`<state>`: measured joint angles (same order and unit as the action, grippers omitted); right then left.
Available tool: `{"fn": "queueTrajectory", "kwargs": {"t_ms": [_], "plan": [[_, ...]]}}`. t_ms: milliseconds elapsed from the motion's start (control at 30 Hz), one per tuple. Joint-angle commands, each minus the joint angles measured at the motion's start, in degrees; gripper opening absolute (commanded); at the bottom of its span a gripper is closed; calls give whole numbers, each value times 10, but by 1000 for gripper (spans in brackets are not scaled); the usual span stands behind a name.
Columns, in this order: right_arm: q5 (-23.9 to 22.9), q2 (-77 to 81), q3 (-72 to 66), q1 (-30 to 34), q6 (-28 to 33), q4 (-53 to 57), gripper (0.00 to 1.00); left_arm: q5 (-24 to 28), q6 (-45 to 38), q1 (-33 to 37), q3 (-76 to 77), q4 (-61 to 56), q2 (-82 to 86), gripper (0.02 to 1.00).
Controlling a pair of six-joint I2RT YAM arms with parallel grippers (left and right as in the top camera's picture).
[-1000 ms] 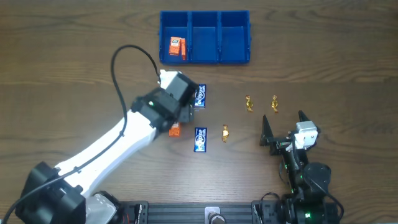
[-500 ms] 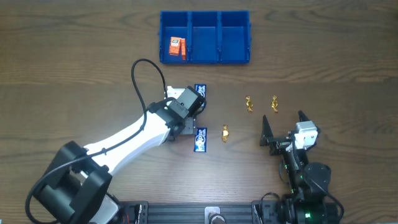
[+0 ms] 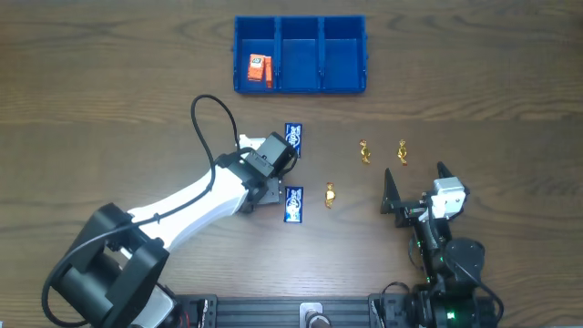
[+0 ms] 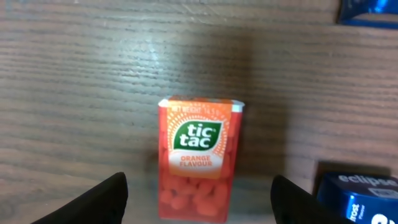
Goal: Sort Candies Into Trays
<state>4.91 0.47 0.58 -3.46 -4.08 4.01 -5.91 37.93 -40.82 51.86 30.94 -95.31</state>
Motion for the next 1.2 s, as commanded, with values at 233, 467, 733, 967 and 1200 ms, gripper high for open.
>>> {"fn": "queueTrajectory", "kwargs": {"t_ms": [233,467,733,967,1200], "plan": [[-3,-2,-1,-3,-5,3,998,11,-24,27,-4,-27,-14,748],[-3,-2,-1,-3,-5,3,998,19,-24,27,-4,-38,-36,748],[-3,-2,-1,-3,-5,3,998,19,-24,27,-4,-40,-37,603],[-3,-2,-1,-3,-5,3,998,19,-24,27,-4,-40,-37,470],[-3,-2,-1,-3,-5,3,998,19,-24,27,-4,-40,-38,362]]}}
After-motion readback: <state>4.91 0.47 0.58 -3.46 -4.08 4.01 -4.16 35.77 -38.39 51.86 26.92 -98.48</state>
